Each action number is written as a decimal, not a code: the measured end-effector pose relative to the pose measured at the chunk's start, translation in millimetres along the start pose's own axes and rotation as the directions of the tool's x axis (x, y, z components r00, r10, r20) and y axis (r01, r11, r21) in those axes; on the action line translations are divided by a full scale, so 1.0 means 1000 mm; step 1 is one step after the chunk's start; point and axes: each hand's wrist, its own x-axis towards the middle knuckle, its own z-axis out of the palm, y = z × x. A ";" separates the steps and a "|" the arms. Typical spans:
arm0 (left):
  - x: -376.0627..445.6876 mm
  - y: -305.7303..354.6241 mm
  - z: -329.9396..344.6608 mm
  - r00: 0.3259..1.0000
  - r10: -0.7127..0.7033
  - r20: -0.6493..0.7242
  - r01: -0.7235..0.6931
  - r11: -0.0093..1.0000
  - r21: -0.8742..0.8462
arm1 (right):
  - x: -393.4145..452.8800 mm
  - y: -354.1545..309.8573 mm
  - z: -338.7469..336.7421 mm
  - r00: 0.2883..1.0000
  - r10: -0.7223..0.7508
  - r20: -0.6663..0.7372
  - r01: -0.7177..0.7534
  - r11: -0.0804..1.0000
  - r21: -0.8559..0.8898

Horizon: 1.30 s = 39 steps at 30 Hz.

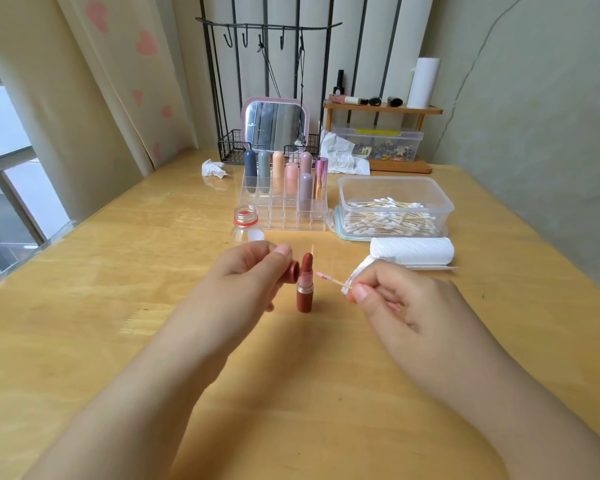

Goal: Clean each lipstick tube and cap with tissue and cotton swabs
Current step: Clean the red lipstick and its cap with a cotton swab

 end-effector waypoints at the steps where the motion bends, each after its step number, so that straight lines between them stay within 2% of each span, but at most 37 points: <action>1: 0.003 -0.002 -0.002 0.999 -0.028 -0.045 0.028 1.000 0.003 | 0.002 0.005 0.001 0.999 0.044 0.013 -0.044 0.999 0.007; 3: 0.007 -0.004 -0.006 0.991 -0.063 -0.117 0.065 0.998 0.016 | 0.003 0.010 0.007 0.992 0.101 0.069 -0.099 0.995 -0.030; 7: 0.012 -0.010 -0.009 0.982 -0.059 -0.180 0.068 0.997 0.046 | 0.004 0.018 0.025 0.987 0.109 0.116 -0.093 0.987 -0.134; 13: 0.020 -0.023 -0.012 0.984 -0.064 -0.165 0.102 0.967 0.233 | 0.005 0.022 0.039 0.990 0.102 0.102 -0.070 0.959 -0.275; 15: 0.021 -0.026 -0.012 0.987 -0.024 -0.161 0.079 0.935 0.346 | 0.005 0.021 0.038 0.992 0.121 0.029 -0.111 0.967 -0.231; 17: 0.022 -0.029 -0.010 0.987 0.021 -0.157 0.050 0.900 0.432 | 0.009 0.016 0.035 0.982 0.186 -0.033 -0.188 0.975 -0.116; 20: 0.024 -0.036 -0.006 0.987 0.078 -0.138 0.006 0.855 0.519 | 0.021 0.010 0.033 0.960 0.280 0.013 -0.280 0.960 -0.009; 25: 0.027 -0.046 -0.004 0.987 0.119 -0.109 -0.020 0.761 0.649 | 0.042 0.005 0.039 0.942 0.325 0.086 -0.327 0.945 0.017; 31: 0.026 -0.048 -0.004 0.993 0.093 -0.079 -0.014 0.731 0.682 | 0.047 0.010 0.054 0.958 0.285 0.032 -0.285 0.940 0.186; 34: 0.026 -0.042 -0.004 0.985 0.144 -0.094 -0.040 0.723 0.689 | 0.044 0.011 0.049 0.954 0.301 -0.009 -0.285 0.912 0.294; 37: 0.019 -0.025 -0.003 0.945 0.294 -0.141 -0.181 0.832 0.525 | 0.041 0.012 0.037 0.936 0.352 -0.007 -0.312 0.839 0.446; 39: 0.012 -0.012 -0.001 0.962 0.254 -0.101 -0.214 0.929 0.303 | 0.040 0.009 0.028 0.936 0.351 0.011 -0.298 0.778 0.554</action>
